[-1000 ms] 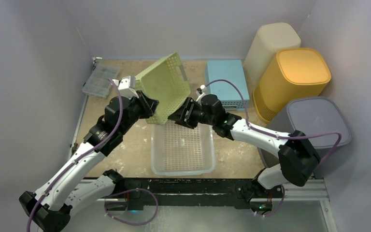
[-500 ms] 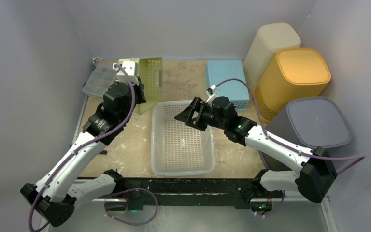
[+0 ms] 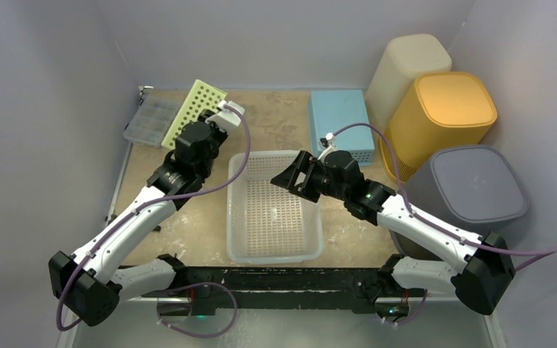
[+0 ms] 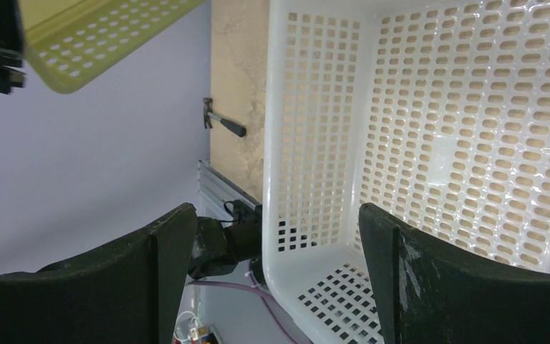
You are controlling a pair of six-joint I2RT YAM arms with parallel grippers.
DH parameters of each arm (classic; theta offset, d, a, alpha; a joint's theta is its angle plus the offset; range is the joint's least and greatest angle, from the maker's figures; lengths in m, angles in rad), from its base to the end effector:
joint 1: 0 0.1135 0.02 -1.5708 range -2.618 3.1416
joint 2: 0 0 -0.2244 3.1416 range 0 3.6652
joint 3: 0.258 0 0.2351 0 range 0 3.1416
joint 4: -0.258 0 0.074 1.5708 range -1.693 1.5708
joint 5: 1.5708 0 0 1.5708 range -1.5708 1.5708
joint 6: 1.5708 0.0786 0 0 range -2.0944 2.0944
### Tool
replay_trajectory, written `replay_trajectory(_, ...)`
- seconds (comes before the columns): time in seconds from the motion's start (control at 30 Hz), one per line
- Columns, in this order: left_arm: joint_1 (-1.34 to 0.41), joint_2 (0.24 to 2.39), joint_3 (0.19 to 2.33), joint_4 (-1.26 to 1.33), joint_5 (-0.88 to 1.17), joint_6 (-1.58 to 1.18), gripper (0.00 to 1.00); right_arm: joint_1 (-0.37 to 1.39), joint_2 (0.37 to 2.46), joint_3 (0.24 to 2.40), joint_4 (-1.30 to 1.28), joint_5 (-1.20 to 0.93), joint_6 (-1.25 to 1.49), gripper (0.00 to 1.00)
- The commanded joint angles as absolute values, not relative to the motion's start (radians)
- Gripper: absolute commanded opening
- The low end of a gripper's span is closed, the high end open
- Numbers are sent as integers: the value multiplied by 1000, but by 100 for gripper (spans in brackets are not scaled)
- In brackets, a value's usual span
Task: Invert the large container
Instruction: Turn the container upside down at the center of the board.
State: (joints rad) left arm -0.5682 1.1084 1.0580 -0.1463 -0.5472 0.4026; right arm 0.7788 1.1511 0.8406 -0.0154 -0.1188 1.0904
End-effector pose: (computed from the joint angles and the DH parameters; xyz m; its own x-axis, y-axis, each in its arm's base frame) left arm 0.2650 -0.1207 0.3352 -0.1400 0.4864 -0.8625 0.0916 0.8737 0.4778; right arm 0.2122 0.2225 0.2574 -0.7947 0.4529 -0.4042 -0.1572 0.4896 0.8577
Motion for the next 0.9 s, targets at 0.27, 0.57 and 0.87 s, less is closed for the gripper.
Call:
replay_trajectory(0.27,-528,1031,856,-181,-289,702,0,780,1120,814,-51,-80,1065,87)
replay_trajectory(0.57,-528,990,880,-331,-176,578,6,780,1169,850,-148,-9,1028,88)
replay_trajectory(0.87,-527,963,885,-423,-120,392,20,780,1185,918,-392,175,958,92)
